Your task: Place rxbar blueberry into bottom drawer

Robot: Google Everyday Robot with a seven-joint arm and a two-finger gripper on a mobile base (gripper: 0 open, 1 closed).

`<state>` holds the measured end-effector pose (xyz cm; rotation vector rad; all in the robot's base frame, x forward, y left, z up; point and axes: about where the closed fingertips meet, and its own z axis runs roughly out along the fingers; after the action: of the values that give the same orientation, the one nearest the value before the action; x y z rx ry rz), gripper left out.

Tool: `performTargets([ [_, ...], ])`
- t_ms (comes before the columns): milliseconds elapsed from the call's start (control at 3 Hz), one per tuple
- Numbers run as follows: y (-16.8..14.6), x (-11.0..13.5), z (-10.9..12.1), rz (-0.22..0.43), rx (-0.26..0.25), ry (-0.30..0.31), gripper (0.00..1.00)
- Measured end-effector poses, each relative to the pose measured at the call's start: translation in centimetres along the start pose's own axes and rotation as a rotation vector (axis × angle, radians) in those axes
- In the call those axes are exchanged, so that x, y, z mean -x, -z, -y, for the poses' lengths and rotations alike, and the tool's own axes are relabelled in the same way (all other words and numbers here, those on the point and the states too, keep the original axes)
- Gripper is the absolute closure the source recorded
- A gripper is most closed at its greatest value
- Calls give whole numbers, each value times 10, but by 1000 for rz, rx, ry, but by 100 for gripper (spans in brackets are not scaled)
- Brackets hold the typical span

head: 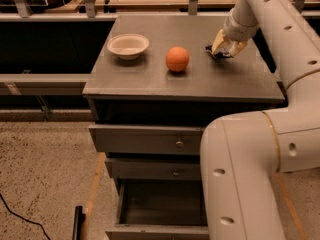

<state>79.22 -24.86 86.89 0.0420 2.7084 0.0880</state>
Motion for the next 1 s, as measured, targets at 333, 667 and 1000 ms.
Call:
performTargets([
  [333,88,-22,-19,25,205,62,100],
  [667,86,-22,-19,23,204,61,100],
  [1000,96,-31,-21,0,215,36,100],
])
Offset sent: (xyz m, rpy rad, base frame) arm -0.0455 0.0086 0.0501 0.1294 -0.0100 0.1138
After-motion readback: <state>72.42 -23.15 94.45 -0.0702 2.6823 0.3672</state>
